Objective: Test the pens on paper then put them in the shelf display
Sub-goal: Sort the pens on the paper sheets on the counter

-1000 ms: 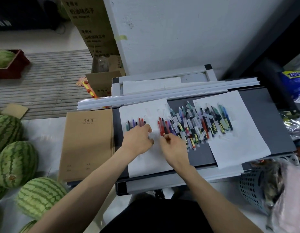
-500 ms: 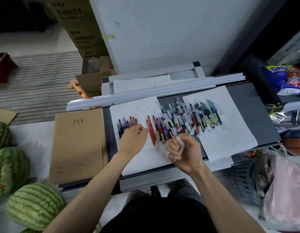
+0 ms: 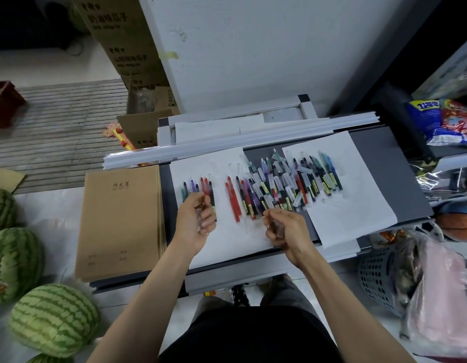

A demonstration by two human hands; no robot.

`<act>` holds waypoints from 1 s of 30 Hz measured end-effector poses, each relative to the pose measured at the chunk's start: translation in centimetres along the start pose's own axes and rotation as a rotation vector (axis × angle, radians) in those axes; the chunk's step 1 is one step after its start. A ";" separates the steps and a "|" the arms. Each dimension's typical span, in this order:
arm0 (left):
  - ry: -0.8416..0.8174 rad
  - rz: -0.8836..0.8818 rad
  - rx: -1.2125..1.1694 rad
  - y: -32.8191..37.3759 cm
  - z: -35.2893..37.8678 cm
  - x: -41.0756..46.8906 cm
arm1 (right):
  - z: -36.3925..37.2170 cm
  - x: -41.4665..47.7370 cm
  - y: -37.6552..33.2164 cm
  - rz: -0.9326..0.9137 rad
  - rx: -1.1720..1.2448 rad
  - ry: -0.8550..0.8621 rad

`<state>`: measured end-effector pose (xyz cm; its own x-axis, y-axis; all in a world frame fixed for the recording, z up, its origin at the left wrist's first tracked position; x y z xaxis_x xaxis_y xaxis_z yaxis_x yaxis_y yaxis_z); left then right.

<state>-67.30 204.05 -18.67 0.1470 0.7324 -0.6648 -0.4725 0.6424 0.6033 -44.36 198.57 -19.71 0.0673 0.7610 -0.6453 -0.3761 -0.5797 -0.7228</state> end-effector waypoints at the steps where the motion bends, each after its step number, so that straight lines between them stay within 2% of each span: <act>1: 0.049 0.009 0.091 0.1 -0.3 0.1 | -0.3 -0.1 0.2 -0.005 -0.029 0.014; 4: 0.120 0.066 0.447 0.7 -0.6 0.4 | -0.9 -0.6 1.3 0.036 -0.093 0.081; 6: 0.126 0.072 0.592 0.7 -0.5 0.7 | -1.0 -0.8 1.7 0.025 -0.211 0.120; 10: 0.136 0.128 0.863 0.2 0.0 1.3 | 0.4 -1.2 0.8 -0.205 -0.886 0.200; 15: 0.122 0.258 1.154 -0.2 0.4 1.2 | 3.1 -0.7 0.5 -0.243 -1.338 0.243; 18: 0.116 0.298 1.300 -0.4 0.5 0.8 | 4.0 -0.1 0.8 -0.243 -1.503 0.225; 25: 0.156 0.328 1.460 0.3 0.2 0.0 | 4.6 -0.1 1.6 -0.283 -1.396 0.181; 30: 0.226 0.384 1.593 3.9 1.8 0.8 | 3.6 -0.6 1.1 -0.282 -1.044 0.175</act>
<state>-67.49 207.55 -16.04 0.0509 0.9389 -0.3405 0.8806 0.1186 0.4587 -48.08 198.53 -19.21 0.1896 0.9008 -0.3906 0.6358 -0.4158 -0.6503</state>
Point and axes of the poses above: each hand's wrist, its own x-axis towards the middle knuckle, its own z-axis out of the palm, y = z × x, the point moved 4 cm from there along x, towards the middle knuckle, and after that the axes turned 1 degree about z, right-handed, at the moved point
